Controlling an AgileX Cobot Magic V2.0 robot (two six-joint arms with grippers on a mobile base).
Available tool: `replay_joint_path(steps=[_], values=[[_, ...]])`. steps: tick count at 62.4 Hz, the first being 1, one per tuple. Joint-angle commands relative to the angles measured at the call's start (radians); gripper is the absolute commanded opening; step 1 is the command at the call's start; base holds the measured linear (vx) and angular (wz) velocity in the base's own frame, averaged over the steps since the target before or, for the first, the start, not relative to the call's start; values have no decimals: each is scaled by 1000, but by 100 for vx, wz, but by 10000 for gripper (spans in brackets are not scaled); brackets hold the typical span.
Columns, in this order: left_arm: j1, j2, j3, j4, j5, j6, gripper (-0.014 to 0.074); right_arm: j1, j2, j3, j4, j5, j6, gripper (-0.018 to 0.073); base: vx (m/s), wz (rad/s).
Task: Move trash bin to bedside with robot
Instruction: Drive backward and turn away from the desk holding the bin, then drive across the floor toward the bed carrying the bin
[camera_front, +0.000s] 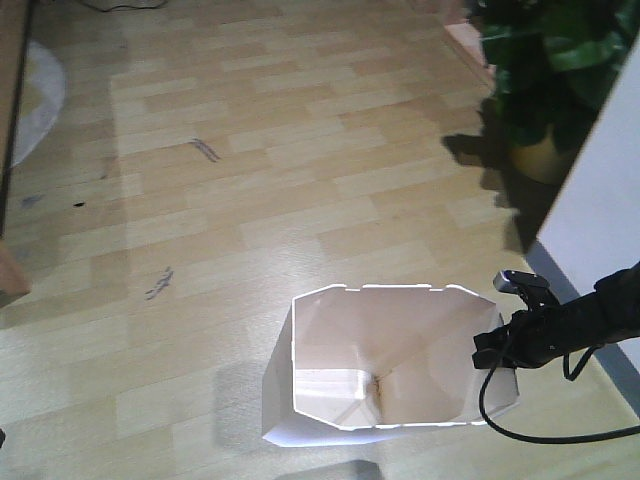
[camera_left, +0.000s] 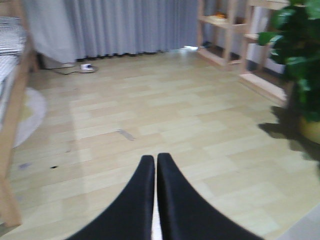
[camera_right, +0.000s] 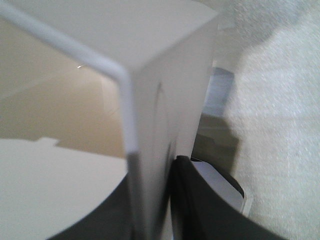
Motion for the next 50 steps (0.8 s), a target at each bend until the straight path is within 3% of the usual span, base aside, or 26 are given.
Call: replay_joint_path(steps=[1, 22, 50], values=[[-6, -14, 19, -3, -69, -4, -6, -2, -71, -8, 40, 233, -5, -5, 14, 55], [-6, -14, 19, -3, -69, -4, -6, -2, -71, -8, 40, 233, -5, -5, 13, 41], [-6, -14, 19, -3, -69, -4, -6, -2, -71, -8, 40, 231, -5, -5, 15, 12]])
